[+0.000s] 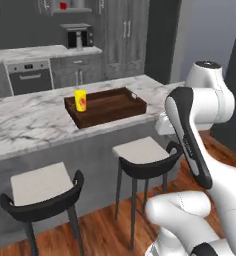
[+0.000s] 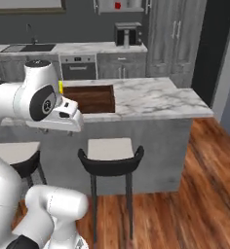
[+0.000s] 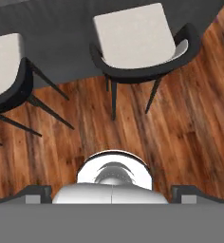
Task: There is a tray on the dining counter. Grab the cup, mug, and pitcher and place them on the tray. The pitcher may be placed next to the tray if it cannot fit the tray.
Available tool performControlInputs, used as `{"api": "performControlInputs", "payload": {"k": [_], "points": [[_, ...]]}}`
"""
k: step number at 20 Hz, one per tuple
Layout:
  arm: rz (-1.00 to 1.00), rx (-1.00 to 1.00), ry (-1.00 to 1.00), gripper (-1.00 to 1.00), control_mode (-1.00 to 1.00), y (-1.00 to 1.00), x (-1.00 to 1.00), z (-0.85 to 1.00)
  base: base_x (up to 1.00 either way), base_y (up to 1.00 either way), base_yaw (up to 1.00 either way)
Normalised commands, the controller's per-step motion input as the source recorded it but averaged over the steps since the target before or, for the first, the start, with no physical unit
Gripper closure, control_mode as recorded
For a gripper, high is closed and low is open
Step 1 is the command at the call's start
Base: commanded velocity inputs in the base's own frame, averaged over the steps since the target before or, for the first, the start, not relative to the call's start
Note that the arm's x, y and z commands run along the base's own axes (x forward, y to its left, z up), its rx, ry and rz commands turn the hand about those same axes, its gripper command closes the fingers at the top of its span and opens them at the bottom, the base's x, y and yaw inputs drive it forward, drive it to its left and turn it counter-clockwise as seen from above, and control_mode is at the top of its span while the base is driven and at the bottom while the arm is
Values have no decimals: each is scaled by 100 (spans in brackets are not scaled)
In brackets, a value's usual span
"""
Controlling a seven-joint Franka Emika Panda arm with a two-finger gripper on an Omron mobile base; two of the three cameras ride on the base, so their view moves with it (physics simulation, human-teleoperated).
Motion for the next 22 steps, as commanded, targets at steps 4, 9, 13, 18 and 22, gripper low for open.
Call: {"api": "performControlInputs", "payload": {"k": [4, 9, 13, 18, 22], "points": [[0, 0, 0, -100, 100, 0, 0, 0, -47, -62, -69], [0, 0, 0, -100, 100, 0, 0, 0, -15, -37, -68], [0, 0, 0, -100, 100, 0, 0, 0, 0, -9, -61], [0, 0, 0, -100, 100, 0, 0, 0, 36, 10, -32], [0, 0, 0, -100, 100, 0, 0, 0, 80, 12, -4]]}}
